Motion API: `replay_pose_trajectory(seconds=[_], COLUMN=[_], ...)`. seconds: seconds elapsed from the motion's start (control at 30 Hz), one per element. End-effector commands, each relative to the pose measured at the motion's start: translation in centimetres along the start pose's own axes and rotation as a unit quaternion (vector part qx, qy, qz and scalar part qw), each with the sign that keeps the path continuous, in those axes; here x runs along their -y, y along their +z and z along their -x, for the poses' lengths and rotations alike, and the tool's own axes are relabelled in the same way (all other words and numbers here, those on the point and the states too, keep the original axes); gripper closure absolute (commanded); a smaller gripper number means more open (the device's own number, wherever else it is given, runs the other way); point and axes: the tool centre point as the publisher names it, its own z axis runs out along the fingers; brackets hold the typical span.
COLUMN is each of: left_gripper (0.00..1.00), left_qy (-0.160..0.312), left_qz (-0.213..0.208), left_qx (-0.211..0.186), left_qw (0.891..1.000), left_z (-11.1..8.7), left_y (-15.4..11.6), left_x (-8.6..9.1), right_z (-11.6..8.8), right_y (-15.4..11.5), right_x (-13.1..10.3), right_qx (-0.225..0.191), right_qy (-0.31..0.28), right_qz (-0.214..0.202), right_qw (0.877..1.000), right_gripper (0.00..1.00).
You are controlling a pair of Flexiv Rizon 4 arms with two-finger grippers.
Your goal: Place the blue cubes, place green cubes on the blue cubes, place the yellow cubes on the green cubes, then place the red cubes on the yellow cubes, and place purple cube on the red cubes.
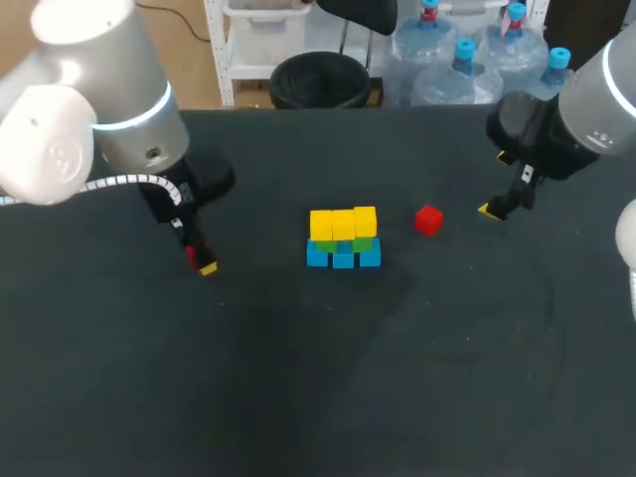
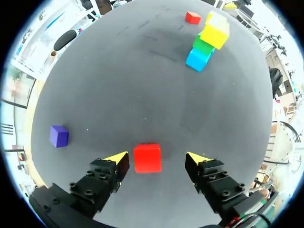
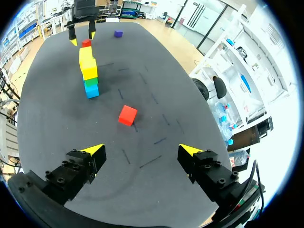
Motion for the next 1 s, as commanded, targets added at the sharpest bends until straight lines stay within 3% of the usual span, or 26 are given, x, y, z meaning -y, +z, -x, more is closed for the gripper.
replay_pose_trajectory(seconds=[0.03,0.07,0.1,0.47,0.57,0.63,0.7,1.0], left_gripper=[0.35,0.51,0.56,0.62,0.83,0.86,1.00,1.00], left_qy=[0.002,0.003,0.004,0.006,0.011,0.018,0.028,0.096], left_qz=[-0.002,-0.002,-0.002,-0.008,-0.007,-0.003,0.001,0.018], left_qx=[-0.005,-0.005,-0.006,-0.017,-0.016,-0.014,-0.012,0.000], left_qw=[1.000,1.000,1.000,1.000,1.000,1.000,1.000,0.995], left_z=[0.3,0.4,0.4,0.1,0.1,0.2,0.5,1.9], left_y=[0.1,0.1,0.2,0.7,0.5,0.1,-0.4,-3.3], left_x=[-0.3,-0.3,-0.3,-0.4,-0.4,-0.3,-0.2,0.8], right_z=[-0.1,-0.1,-0.1,-0.1,-0.1,-0.1,-0.1,-0.1], right_y=[-0.1,-0.1,-0.1,-0.1,-0.1,-0.1,-0.1,-0.1], right_x=[-0.2,-0.2,-0.2,-0.2,-0.2,-0.2,-0.2,-0.2], right_qx=[0.000,0.000,0.000,0.000,0.000,0.000,0.000,0.000], right_qy=[0.001,0.001,0.001,0.001,0.001,0.001,0.001,0.001], right_qz=[-0.004,-0.004,-0.004,-0.004,-0.004,-0.004,-0.004,-0.004], right_qw=[1.000,1.000,1.000,1.000,1.000,1.000,1.000,1.000], right_gripper=[0.00,0.00,0.00,0.00,0.00,0.00,0.00,0.00])
